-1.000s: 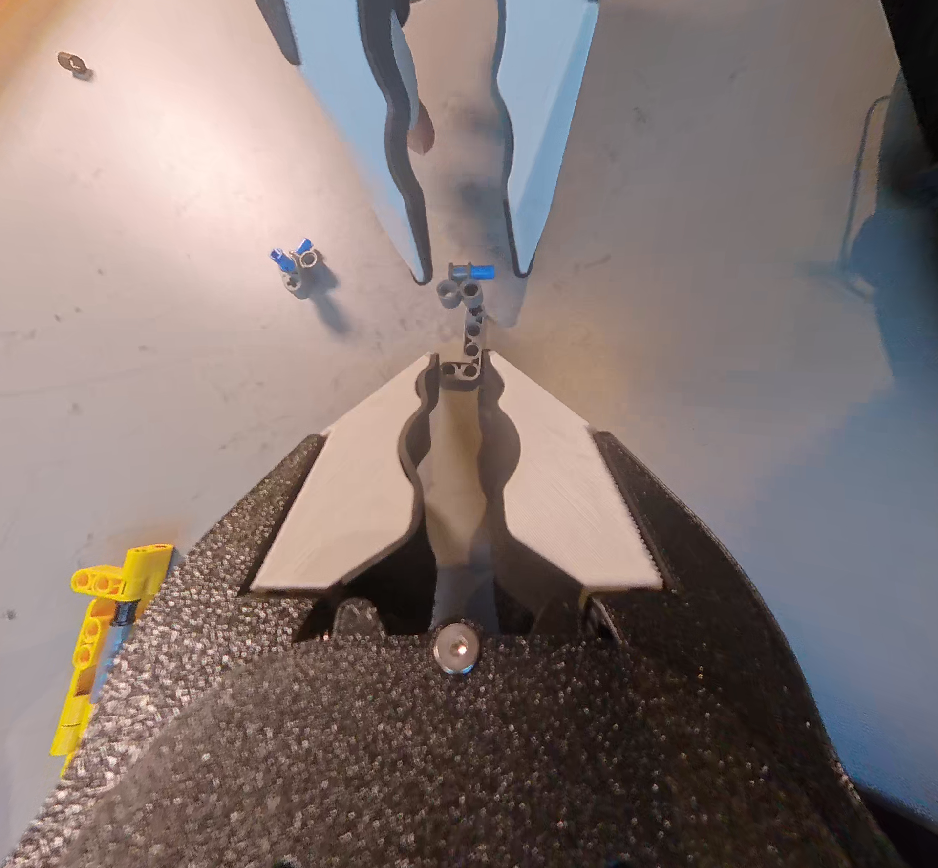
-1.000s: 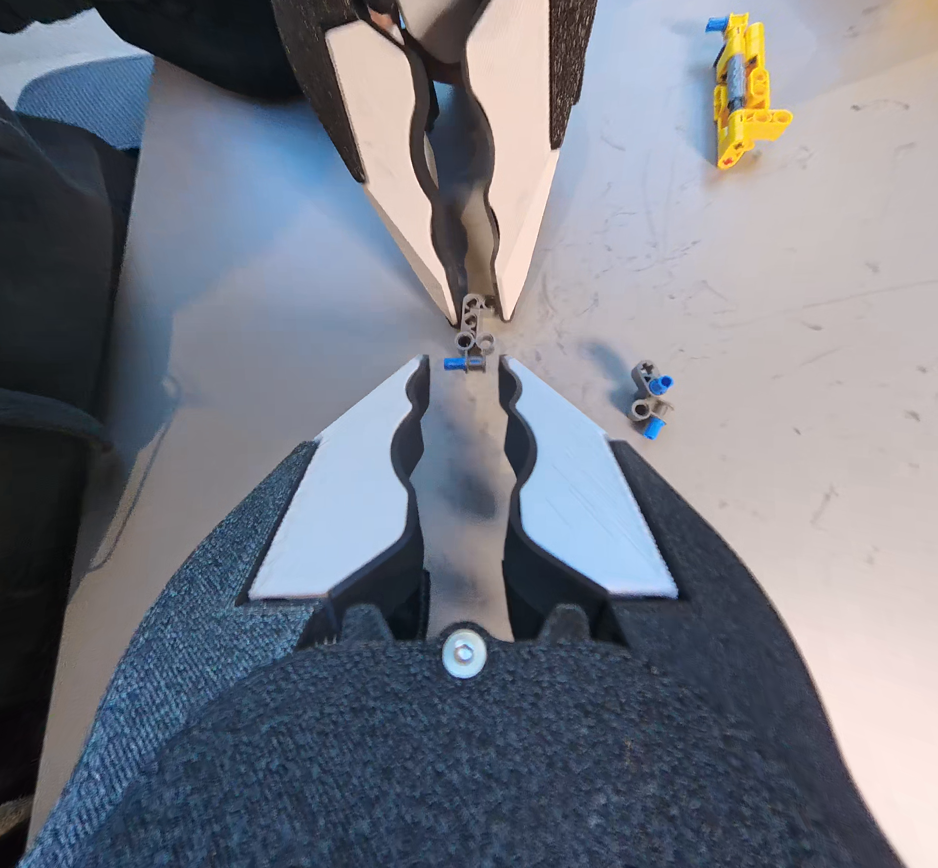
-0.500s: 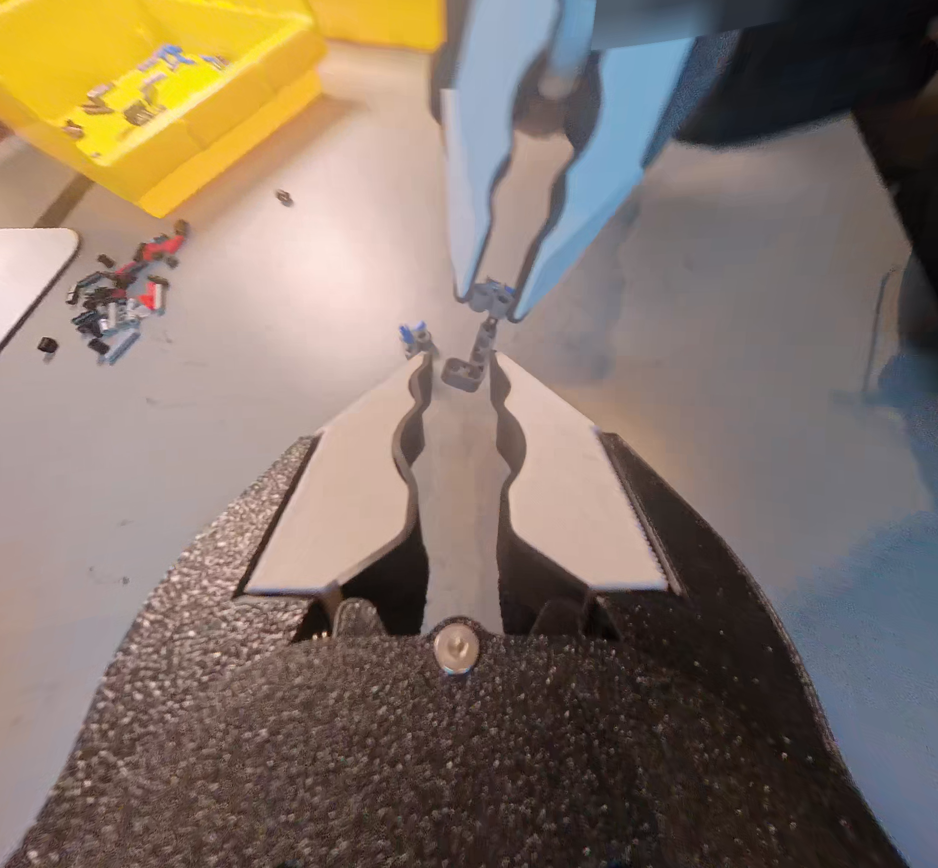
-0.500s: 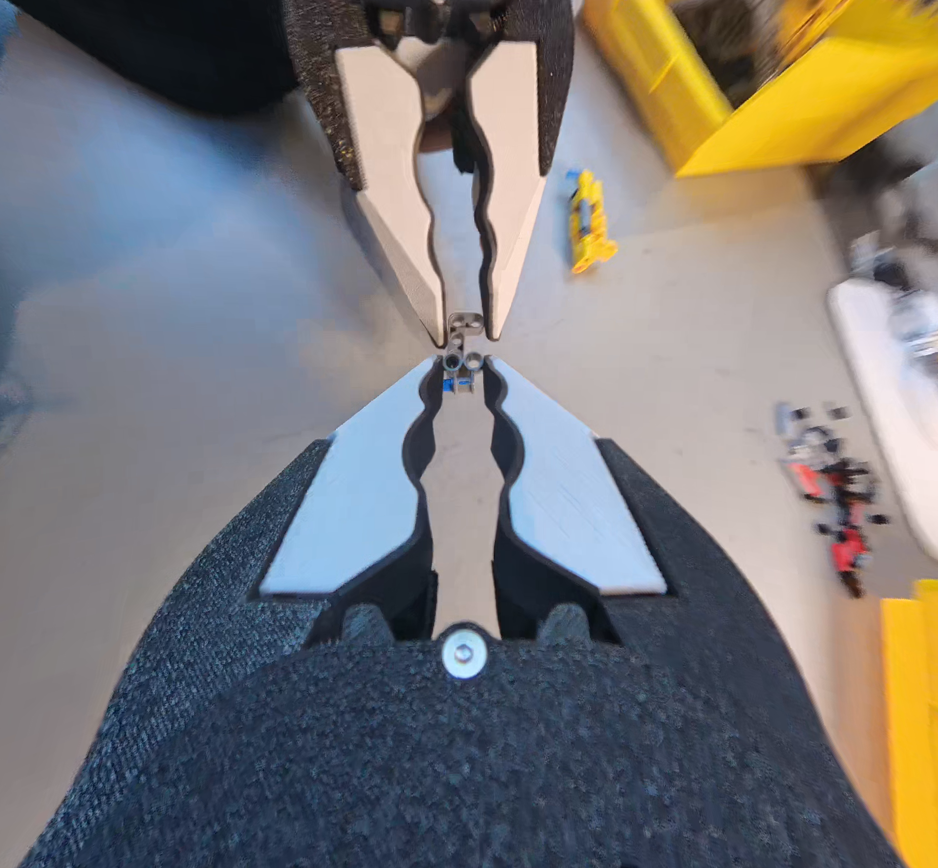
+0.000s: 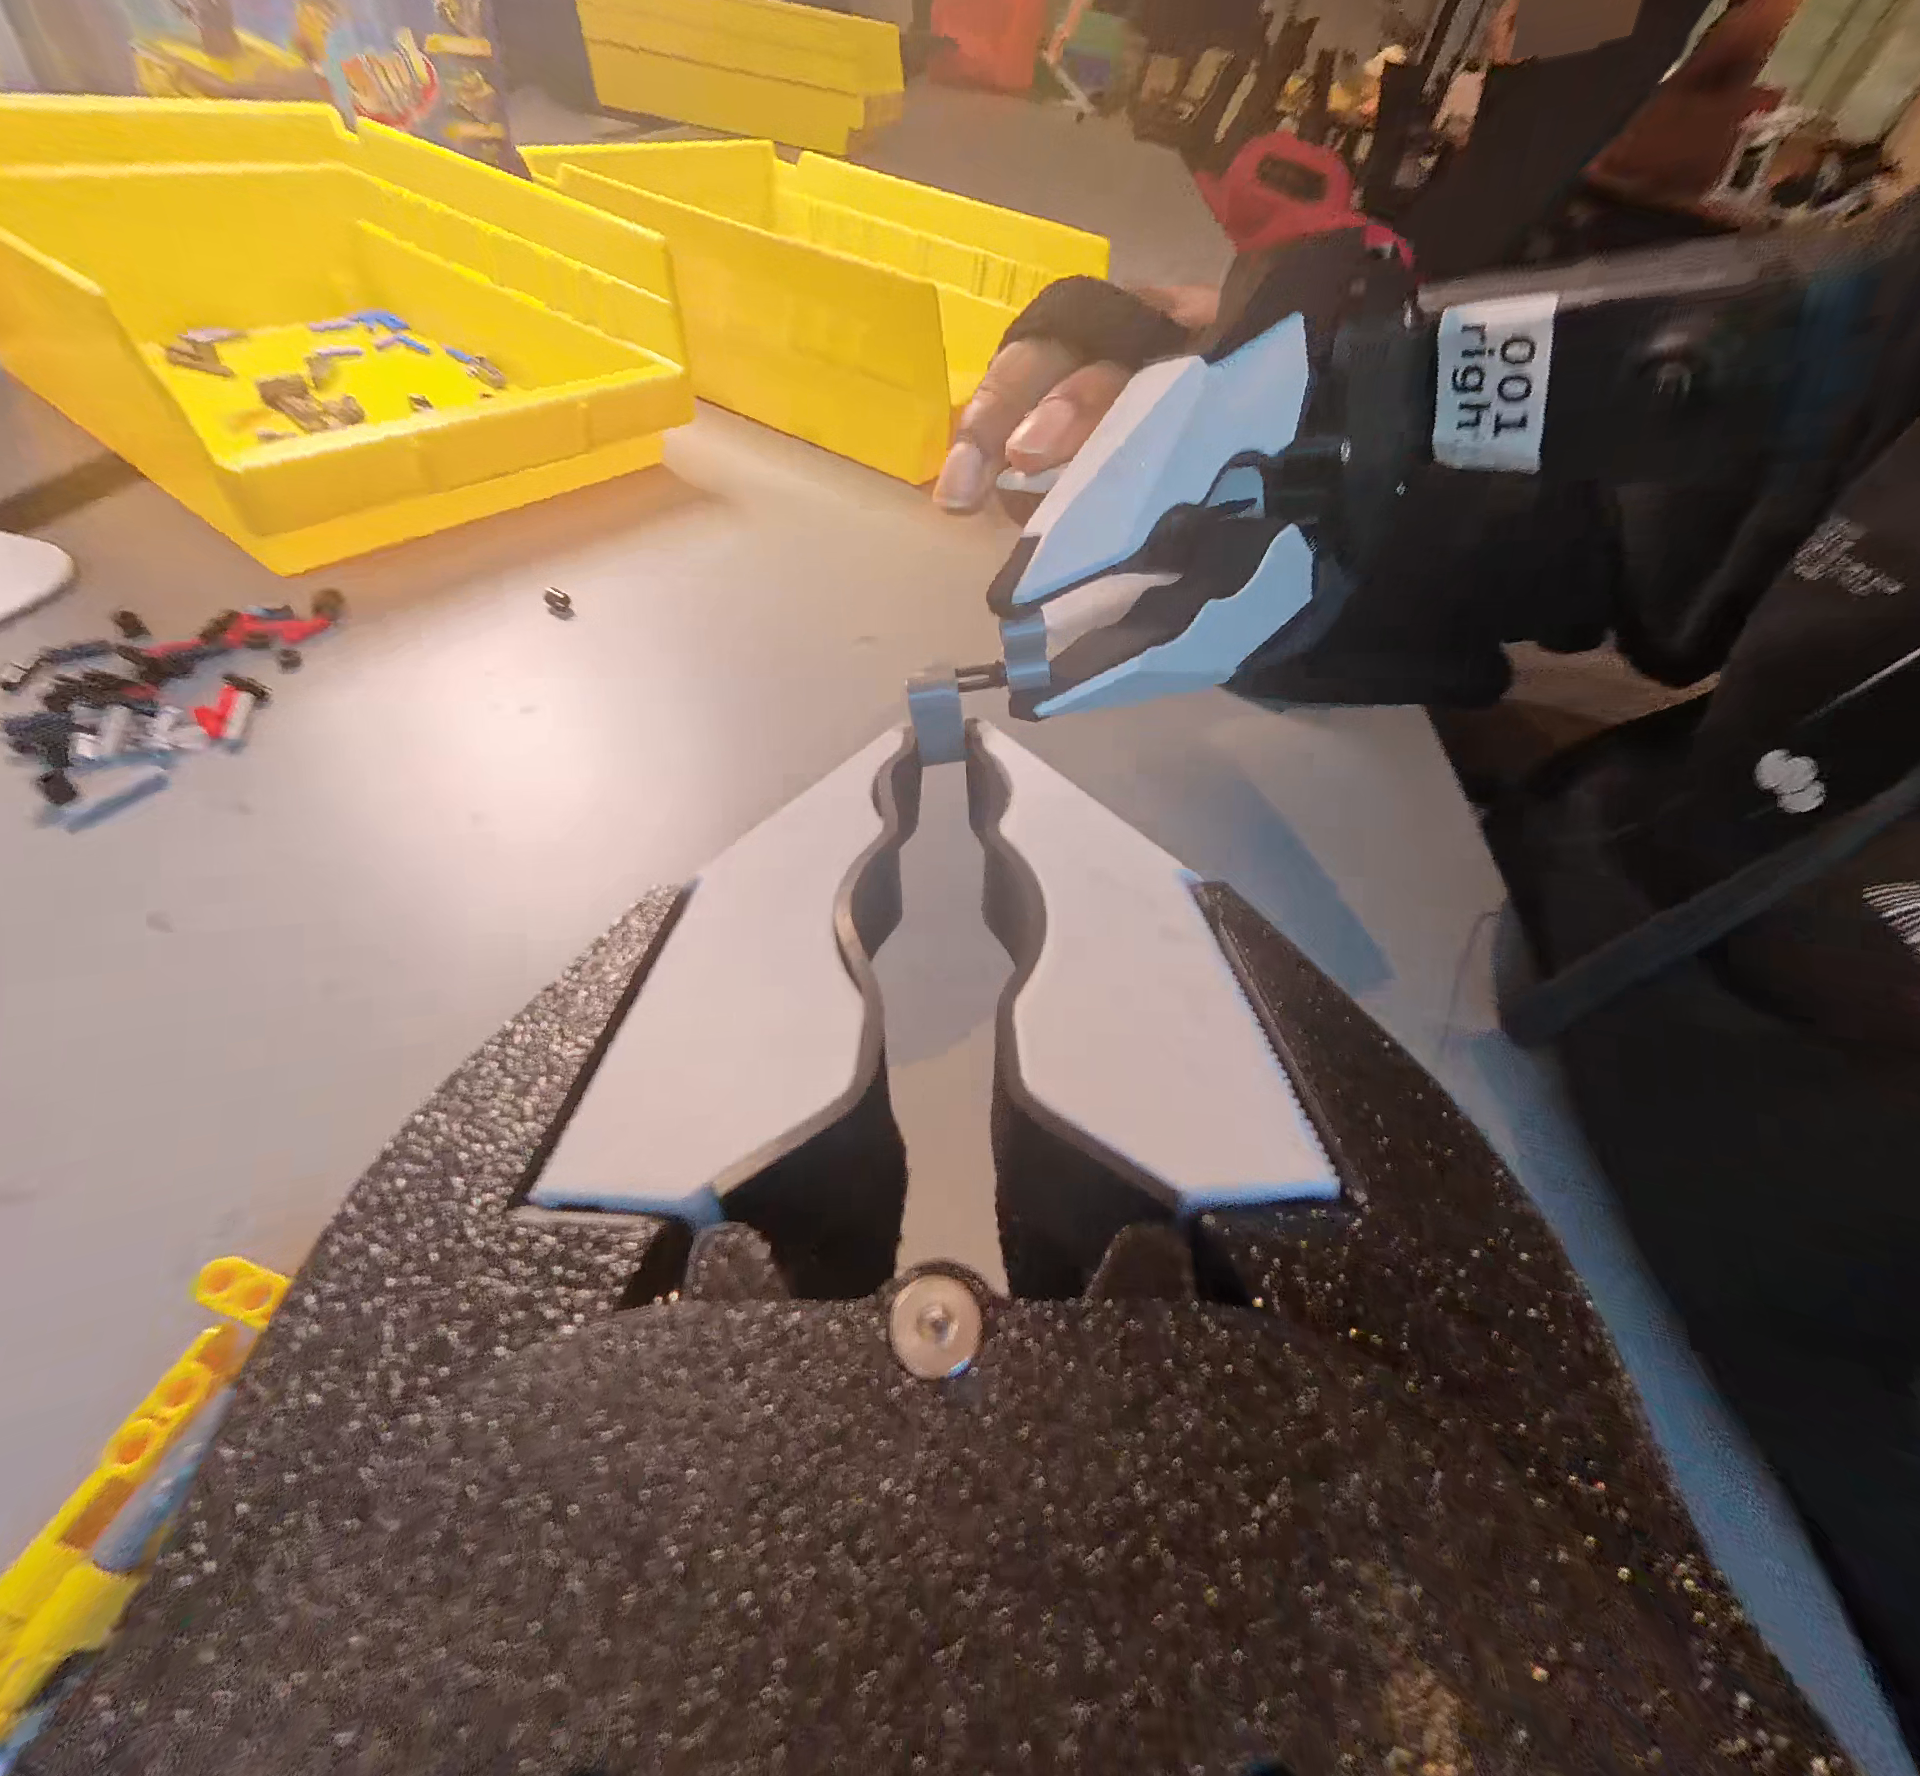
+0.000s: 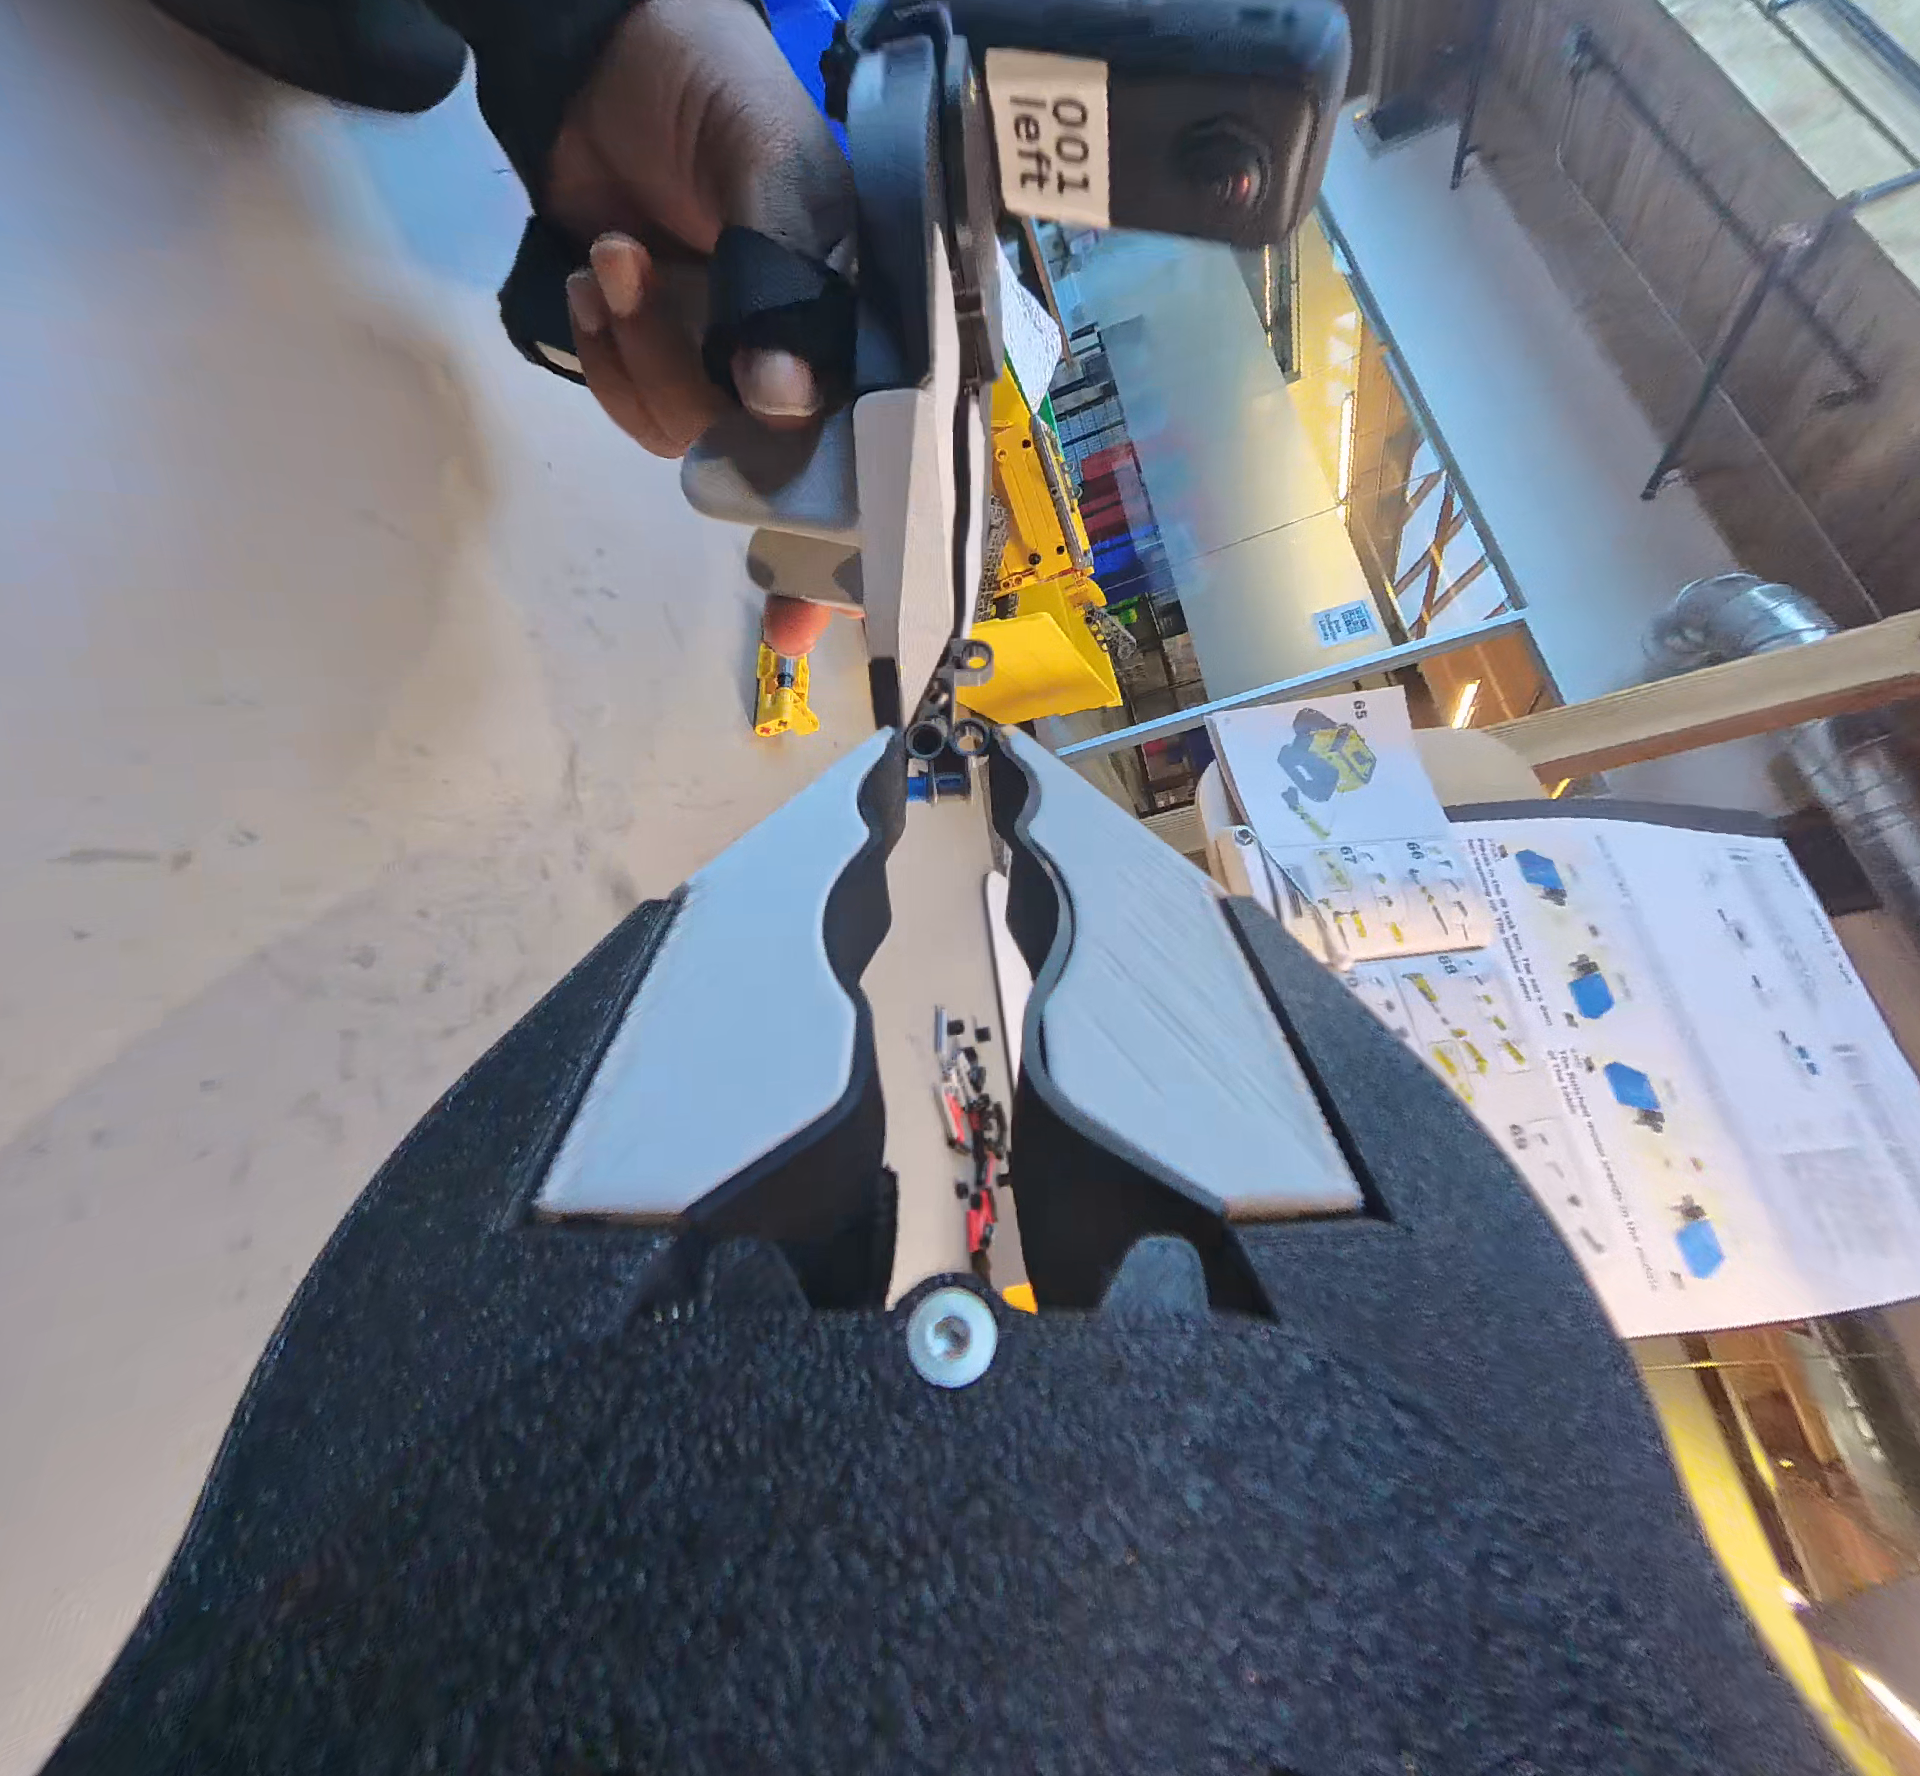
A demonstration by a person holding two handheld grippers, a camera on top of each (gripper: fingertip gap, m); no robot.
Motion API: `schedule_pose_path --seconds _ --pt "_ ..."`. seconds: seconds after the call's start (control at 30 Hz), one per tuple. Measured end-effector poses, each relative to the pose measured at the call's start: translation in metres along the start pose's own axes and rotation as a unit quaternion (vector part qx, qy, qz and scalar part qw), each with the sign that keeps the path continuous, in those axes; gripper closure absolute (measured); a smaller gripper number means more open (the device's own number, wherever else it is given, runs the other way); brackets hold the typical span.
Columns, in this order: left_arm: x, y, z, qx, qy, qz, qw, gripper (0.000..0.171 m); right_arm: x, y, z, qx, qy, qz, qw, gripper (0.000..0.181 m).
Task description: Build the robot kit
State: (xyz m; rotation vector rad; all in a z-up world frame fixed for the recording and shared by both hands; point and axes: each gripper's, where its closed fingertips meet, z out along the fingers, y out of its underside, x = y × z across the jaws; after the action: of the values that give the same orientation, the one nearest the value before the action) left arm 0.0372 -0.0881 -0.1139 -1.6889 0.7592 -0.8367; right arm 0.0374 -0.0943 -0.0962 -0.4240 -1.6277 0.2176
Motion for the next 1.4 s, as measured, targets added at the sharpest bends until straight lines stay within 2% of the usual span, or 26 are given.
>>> schedule_pose_path --seconds 0.1,0.2,0.27,0.37,0.47,0.53,0.6,0.63,0.7,0.83,1.0,1.4 --pt "-0.001 -0.004 -0.003 0.004 -0.029 0.073 0.997 0.165 -0.002 -0.001 -0.001 0.021 -0.033 0.101 0.994 0.163" --pt "0.006 -0.007 -0.005 0.006 -0.042 0.155 0.987 0.165 -0.004 -0.006 -0.005 0.061 -0.102 0.249 0.961 0.143" --pt "0.012 -0.009 -0.003 0.010 -0.041 0.191 0.981 0.165 -0.005 -0.009 -0.007 0.074 -0.133 0.292 0.944 0.139" --pt "0.023 -0.008 0.001 0.008 -0.032 0.234 0.972 0.165 -0.010 -0.014 -0.008 0.085 -0.155 0.304 0.936 0.154" --pt "0.026 -0.008 0.001 0.008 -0.033 0.253 0.967 0.165 -0.011 -0.018 -0.012 0.097 -0.165 0.312 0.930 0.155" --pt "0.025 -0.007 0.002 -0.003 -0.046 0.264 0.963 0.164 -0.012 -0.016 -0.011 0.093 -0.158 0.300 0.936 0.155" --pt "0.025 -0.007 0.001 -0.008 -0.055 0.275 0.960 0.155 -0.013 -0.014 -0.011 0.092 -0.156 0.296 0.938 0.155" --pt "0.026 -0.006 0.002 -0.012 -0.056 0.278 0.959 0.157 -0.012 -0.014 -0.011 0.091 -0.153 0.294 0.939 0.155" --pt "0.025 -0.006 0.002 -0.016 -0.061 0.281 0.958 0.164 -0.015 -0.013 -0.010 0.086 -0.155 0.279 0.944 0.155" --pt "0.026 -0.004 0.000 -0.028 -0.055 0.278 0.959 0.164 -0.018 -0.013 -0.008 0.085 -0.150 0.267 0.948 0.155" --pt "0.038 -0.006 -0.005 -0.024 -0.017 0.271 0.962 0.165 -0.017 -0.027 -0.013 0.122 -0.168 0.284 0.936 0.156" --pt "0.046 -0.008 -0.007 -0.030 -0.007 0.271 0.962 0.164 -0.016 -0.036 -0.018 0.162 -0.184 0.325 0.913 0.157"
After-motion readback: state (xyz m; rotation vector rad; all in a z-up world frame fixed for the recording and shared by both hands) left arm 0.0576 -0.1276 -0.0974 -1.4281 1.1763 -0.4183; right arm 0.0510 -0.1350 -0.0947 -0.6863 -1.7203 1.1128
